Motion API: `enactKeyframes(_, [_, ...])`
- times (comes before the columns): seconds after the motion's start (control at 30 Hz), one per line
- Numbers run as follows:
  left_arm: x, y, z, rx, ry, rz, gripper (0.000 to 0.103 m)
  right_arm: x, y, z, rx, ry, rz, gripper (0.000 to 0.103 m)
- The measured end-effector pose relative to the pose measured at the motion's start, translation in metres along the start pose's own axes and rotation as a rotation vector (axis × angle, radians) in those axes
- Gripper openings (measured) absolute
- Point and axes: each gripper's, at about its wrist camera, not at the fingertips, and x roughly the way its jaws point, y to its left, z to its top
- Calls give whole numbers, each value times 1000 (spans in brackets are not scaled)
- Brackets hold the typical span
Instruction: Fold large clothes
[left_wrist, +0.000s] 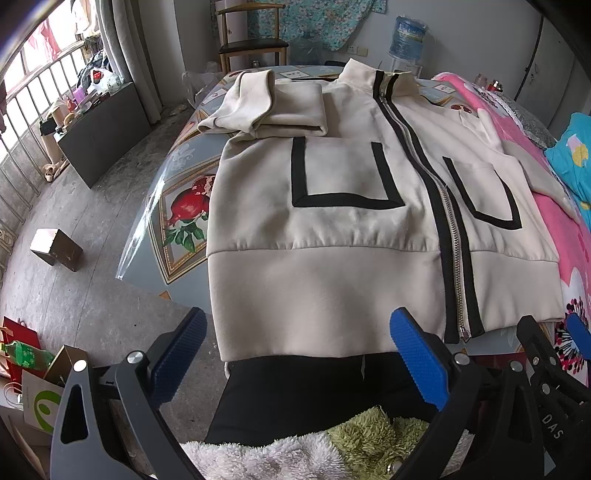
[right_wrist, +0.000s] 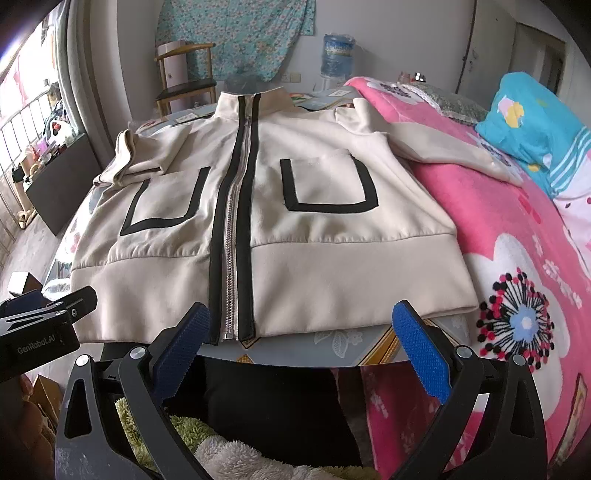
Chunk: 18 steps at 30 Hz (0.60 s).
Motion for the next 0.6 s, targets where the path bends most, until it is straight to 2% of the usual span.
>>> enactKeyframes(0.6, [-6,6,0,-1,-3,-2,98,-1,-2,0,6,-10,-15,96])
